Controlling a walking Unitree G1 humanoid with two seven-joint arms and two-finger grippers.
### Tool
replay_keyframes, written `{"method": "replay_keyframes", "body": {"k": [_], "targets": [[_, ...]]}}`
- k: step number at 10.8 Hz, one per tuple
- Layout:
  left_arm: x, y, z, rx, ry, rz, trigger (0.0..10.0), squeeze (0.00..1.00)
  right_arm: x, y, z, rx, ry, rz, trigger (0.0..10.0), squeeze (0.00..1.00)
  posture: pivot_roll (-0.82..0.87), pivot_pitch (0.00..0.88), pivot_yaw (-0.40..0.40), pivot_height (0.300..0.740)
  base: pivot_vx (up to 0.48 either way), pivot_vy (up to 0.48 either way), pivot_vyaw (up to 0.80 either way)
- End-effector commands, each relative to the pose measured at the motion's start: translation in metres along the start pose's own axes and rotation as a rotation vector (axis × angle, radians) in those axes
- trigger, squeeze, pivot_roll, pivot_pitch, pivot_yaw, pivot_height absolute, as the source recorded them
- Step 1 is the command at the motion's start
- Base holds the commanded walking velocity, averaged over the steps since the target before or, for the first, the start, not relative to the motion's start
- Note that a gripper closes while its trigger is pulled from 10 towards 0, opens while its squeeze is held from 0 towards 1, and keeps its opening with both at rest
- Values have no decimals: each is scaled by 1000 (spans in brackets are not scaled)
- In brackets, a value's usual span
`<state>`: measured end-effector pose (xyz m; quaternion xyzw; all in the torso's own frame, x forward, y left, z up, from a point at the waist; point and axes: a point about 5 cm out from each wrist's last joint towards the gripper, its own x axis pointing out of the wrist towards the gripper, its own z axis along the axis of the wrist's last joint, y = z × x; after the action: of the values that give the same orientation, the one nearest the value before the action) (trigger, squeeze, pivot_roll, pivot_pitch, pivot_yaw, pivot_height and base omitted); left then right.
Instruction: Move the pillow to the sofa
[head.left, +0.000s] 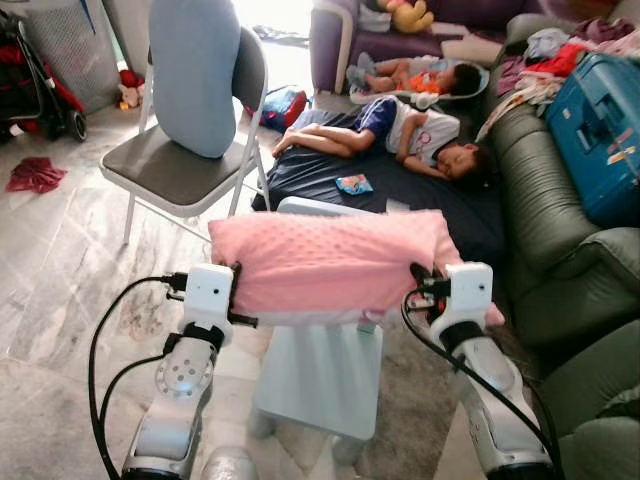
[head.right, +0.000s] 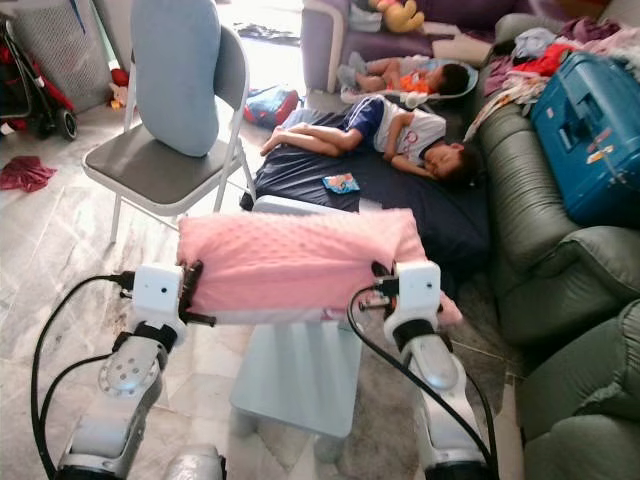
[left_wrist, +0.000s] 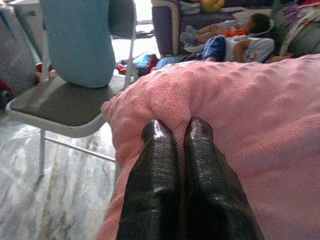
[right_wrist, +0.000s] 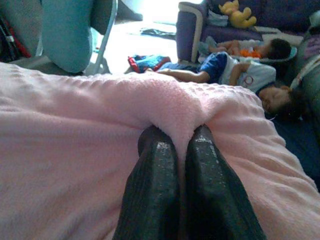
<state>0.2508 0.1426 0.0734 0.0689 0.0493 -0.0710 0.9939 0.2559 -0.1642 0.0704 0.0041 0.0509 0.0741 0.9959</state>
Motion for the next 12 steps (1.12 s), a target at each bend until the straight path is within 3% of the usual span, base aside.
{"method": "replay_keyframes", "body": {"k": [1, 4, 10, 12], "targets": [[0, -4, 6, -6, -23, -22, 10000, 0, -2, -7, 9, 3, -30, -38, 10000, 0, -44, 0, -82, 740, 0, 0, 0], [-4, -7, 5, -26, -10, -46, 10000, 0, -7, -6, 5, 6, -9, -39, 10000, 0, -53, 0, -80, 740, 0, 0, -744], [-4, -9, 6, -39, 2, -62, 10000, 0, -8, -11, 4, 15, 14, -67, 10000, 0, -57, 0, -74, 740, -363, 0, -755], [-4, -9, 6, -38, 7, -67, 10000, 0, -7, -11, 3, 15, 16, -72, 10000, 0, -59, 0, -74, 740, -381, 0, 0]]}}
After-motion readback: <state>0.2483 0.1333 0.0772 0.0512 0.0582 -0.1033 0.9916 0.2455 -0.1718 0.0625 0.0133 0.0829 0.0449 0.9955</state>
